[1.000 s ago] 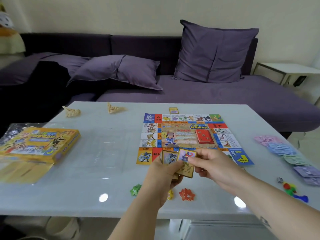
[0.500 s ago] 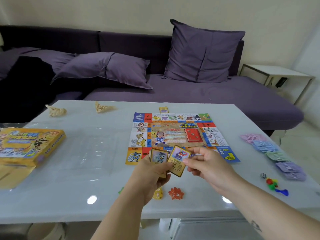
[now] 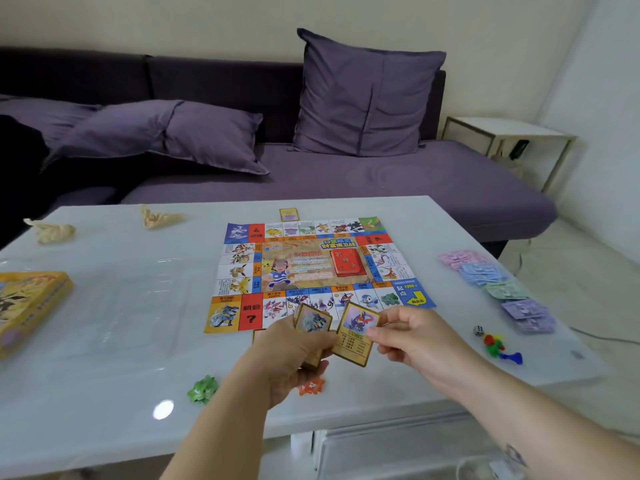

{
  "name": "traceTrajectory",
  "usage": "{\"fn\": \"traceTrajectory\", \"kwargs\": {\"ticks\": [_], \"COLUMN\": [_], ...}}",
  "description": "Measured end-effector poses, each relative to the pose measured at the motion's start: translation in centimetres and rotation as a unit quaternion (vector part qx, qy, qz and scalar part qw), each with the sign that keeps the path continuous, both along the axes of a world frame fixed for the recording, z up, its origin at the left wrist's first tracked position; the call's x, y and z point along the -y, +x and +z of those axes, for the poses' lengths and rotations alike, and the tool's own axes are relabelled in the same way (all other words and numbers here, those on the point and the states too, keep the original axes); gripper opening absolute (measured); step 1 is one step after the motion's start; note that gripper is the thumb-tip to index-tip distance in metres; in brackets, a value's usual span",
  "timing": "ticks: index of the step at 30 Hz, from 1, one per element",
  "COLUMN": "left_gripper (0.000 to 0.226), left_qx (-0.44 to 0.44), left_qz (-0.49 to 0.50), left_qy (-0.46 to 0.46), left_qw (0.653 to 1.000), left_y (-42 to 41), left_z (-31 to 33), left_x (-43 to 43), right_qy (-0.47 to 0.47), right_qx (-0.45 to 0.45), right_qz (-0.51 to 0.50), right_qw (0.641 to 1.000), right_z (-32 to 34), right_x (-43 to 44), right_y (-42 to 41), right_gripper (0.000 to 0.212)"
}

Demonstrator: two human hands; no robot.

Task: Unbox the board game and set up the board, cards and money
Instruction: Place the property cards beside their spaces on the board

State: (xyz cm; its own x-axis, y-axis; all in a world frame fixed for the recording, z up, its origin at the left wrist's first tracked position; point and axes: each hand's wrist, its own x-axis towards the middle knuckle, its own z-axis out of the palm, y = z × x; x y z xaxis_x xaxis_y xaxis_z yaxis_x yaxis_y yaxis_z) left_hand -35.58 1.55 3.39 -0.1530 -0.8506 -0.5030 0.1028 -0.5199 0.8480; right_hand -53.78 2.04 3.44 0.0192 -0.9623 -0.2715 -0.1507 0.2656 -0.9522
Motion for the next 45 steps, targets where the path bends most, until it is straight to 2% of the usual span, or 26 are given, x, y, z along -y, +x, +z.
{"fn": "traceTrajectory", "kwargs": {"ticks": [4,9,12,14,17,20,22,26,29,33,41,45], "left_gripper": [0.027,0.025,0.028,0.031,0.032,0.019,0.010,0.011,0.017,0.006,0.028,0.026], "left_qx": [0.020,0.078,0.101,0.097,0.053,-0.044,-0.097,-0.137,-0.146,-0.132,-0.203,-0.211], "left_qz": [-0.039,-0.129,-0.124,-0.075,0.064,0.160,0.194,0.217,0.229,0.235,0.219,0.205], "left_qy": [0.005,0.002,0.002,-0.005,-0.018,-0.014,-0.003,0.002,-0.008,-0.021,0.010,-0.007], "left_qw": [0.999,0.988,0.987,0.992,0.996,0.986,0.976,0.967,0.962,0.963,0.954,0.956], "left_y": [-0.2,0.9,1.2,1.6,2.5,3.3,3.7,4.0,4.2,4.1,3.7,3.4], "left_z": [0.0,0.0,0.1,0.2,0.4,0.8,1.0,1.1,1.0,1.0,1.3,1.2], "left_x": [0.1,-0.2,-0.7,-0.8,-0.3,0.1,0.2,0.4,0.6,0.7,0.7,0.6], "right_qy": [0.012,0.031,-0.003,-0.047,-0.097,-0.113,-0.126,-0.202,-0.241,-0.209,-0.198,-0.218], "right_qx": [-0.005,-0.030,-0.083,-0.154,-0.283,-0.391,-0.452,-0.558,-0.567,-0.581,-0.585,-0.571], "right_qz": [0.008,0.032,0.044,0.055,0.056,0.053,0.047,0.046,0.132,0.295,0.296,0.286], "right_qw": [1.000,0.999,0.996,0.985,0.952,0.912,0.882,0.803,0.776,0.729,0.728,0.738], "right_z": [-0.5,-1.4,-1.6,-1.4,-1.5,-2.1,-2.4,-2.5,-2.2,-1.9,-2.1,-2.3], "right_x": [-0.1,-0.4,-0.5,-0.1,1.2,2.1,2.3,2.2,1.7,0.5,0.5,0.3], "right_y": [-0.5,0.0,0.8,1.1,0.8,0.8,1.1,0.8,0.5,0.7,1.0,0.8], "right_gripper": [0.009,0.024,0.023,0.019,0.015,0.013,0.012,0.023,0.030,0.050,0.058,0.057]}}
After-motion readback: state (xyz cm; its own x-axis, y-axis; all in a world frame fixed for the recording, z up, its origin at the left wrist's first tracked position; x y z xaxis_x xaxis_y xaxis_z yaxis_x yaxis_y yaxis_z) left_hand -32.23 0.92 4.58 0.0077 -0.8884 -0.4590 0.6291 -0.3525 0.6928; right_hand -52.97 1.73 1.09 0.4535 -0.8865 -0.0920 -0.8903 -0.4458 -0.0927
